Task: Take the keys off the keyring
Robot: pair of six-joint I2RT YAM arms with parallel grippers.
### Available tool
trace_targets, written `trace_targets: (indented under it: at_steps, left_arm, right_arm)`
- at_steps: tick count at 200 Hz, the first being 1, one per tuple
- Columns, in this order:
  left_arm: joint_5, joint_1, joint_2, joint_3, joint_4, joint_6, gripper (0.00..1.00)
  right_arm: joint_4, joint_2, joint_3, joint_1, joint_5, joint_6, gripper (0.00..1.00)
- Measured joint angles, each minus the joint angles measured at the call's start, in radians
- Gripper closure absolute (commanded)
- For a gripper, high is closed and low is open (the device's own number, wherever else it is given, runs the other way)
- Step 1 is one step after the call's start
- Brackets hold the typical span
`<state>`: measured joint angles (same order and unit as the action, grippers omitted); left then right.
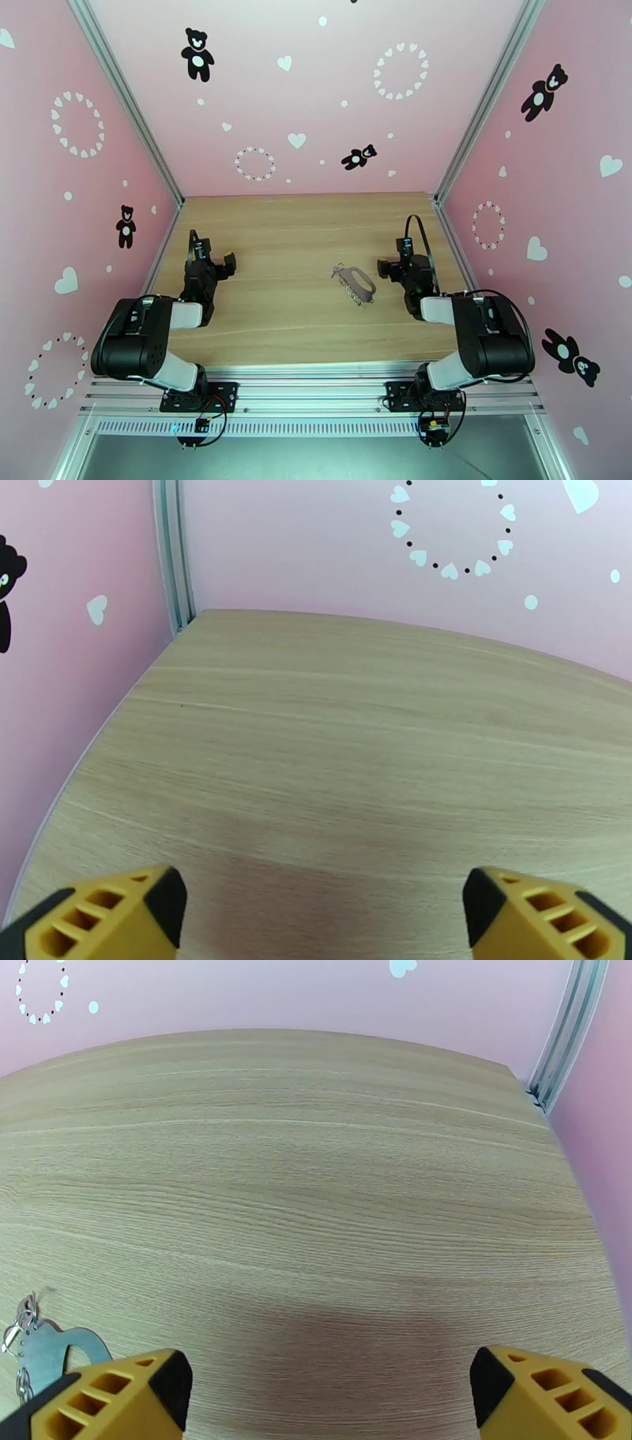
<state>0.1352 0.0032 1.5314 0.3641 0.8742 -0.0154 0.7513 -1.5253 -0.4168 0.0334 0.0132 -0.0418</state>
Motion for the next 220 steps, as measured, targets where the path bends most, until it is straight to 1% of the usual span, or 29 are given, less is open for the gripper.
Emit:
trace_targets:
  at_steps: [184,202,220]
  left_arm:
    - [-0.001,0.000,0.000,0.000,-0.002,0.000,0.01]
    - [-0.023,0.000,-0.023,0.010,-0.060,0.004,0.01]
    - [-0.027,0.000,-0.103,0.036,-0.178,-0.003,0.01]
  right_arm:
    - [0.000,0.000,0.000,0.000,0.000,0.000,0.01]
    - [-0.006,0.002,0.000,0.000,-0.005,-0.001,0.01]
    - [-0.029,0.024,0.000,0.000,-0.026,-0.008,0.01]
